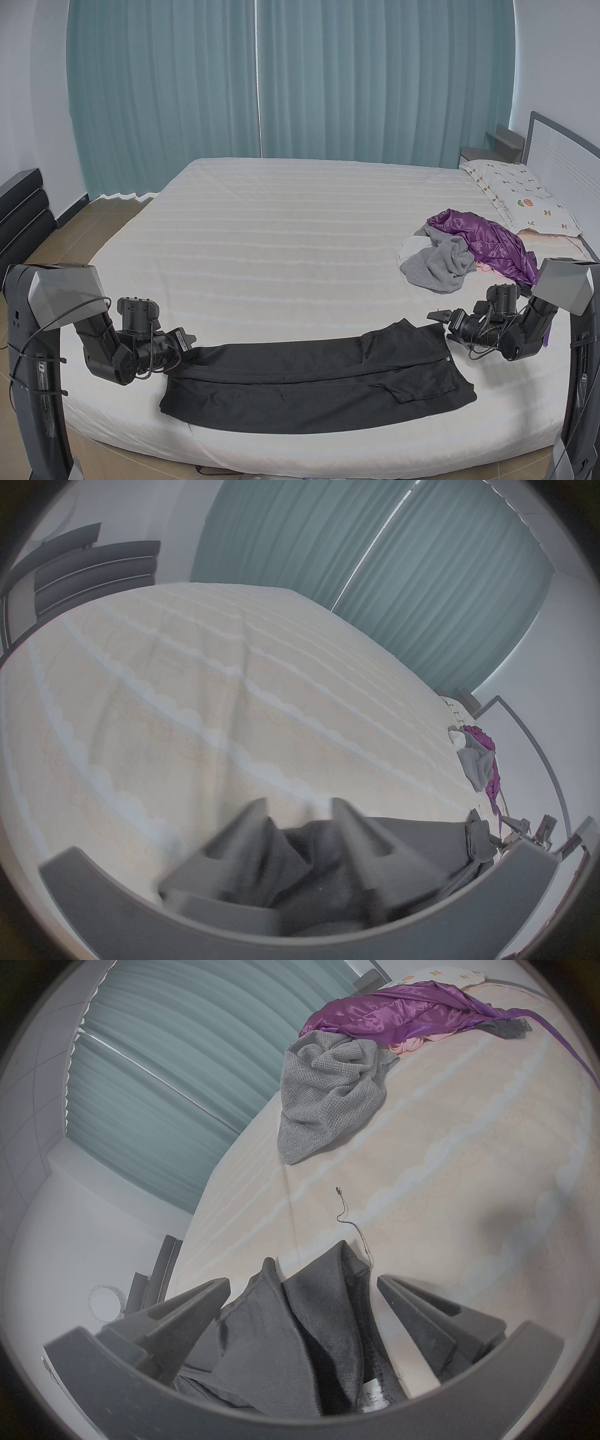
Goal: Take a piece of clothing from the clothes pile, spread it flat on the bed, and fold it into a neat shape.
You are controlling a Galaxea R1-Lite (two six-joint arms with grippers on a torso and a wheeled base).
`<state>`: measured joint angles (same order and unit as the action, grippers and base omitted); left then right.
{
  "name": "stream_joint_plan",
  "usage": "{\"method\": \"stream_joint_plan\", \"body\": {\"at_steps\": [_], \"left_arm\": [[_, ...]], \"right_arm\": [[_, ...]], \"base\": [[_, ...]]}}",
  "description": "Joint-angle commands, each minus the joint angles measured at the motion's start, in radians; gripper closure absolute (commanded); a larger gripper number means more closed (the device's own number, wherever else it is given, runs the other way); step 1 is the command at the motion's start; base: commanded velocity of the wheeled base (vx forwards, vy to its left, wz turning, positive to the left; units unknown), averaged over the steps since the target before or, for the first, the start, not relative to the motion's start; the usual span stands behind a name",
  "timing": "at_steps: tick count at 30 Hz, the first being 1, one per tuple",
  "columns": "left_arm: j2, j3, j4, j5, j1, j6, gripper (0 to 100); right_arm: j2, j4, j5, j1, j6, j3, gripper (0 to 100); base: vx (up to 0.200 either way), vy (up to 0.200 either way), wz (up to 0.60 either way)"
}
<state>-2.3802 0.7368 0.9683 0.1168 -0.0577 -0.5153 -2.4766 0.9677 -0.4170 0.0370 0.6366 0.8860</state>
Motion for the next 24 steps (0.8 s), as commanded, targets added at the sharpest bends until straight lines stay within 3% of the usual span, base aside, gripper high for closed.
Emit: {"method": "stream_joint_plan", "body": {"at_steps": [1,18,19,24], "left_arm": [[-0.002,0.001,0.001,-0.003,0.022,0.000,100],[0.022,-0.011,0.007,-0.046,0.094,-0.012,100],[0.022,-0.011,0.007,-0.046,0.094,-0.012,0],[0.018,-0.011,0.001,0.000,0.090,-0.029,0]], "right_arm": [[-0.004,0.000,0.000,-0.002,0.000,-0.002,0],[-0.004,0.002,0.000,-0.002,0.003,-0.004,0],[-0.004,0.002,0.000,-0.002,0.003,-0.004,0],[-0.004,0.003,0.000,-0.002,0.003,-0.007,0]], "base": [[0.000,0.000,0.00],[0.000,0.000,0.00],[0.000,0.000,0.00],[0.000,0.000,0.00]]}}
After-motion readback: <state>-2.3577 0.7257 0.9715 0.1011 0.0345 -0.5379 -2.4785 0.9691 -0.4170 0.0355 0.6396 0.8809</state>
